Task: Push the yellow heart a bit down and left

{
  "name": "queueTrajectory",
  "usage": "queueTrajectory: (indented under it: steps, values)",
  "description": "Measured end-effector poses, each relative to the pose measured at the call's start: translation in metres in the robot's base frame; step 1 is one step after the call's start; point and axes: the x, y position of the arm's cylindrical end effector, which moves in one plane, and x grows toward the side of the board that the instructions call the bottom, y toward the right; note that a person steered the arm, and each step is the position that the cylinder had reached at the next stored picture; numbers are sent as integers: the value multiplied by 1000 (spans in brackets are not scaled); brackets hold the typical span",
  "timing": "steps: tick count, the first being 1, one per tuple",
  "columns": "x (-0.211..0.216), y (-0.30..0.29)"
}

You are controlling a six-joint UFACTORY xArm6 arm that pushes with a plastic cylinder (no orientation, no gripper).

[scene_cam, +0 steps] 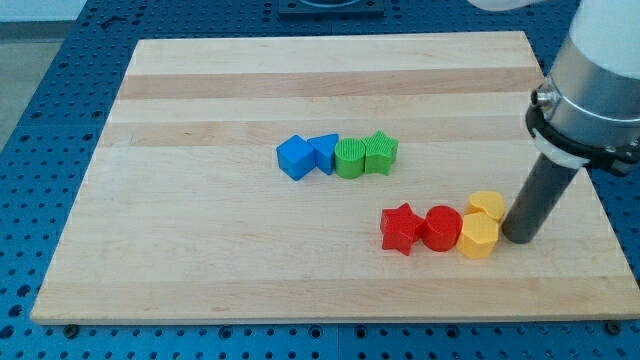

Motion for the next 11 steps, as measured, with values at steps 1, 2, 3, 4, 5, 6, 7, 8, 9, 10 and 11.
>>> queueTrajectory:
  steps: [1, 2, 3, 4, 5, 6, 7, 8, 9, 10, 11]
  values:
    - [-3, 31]
    - [-28, 46]
    - [-49, 46]
    - [-57, 17]
    - [-57, -32]
    - [-57, -60]
    - [-50, -64]
    - [-43, -58]
    - [-41, -44]
    - [-41, -26]
    - [-41, -9]
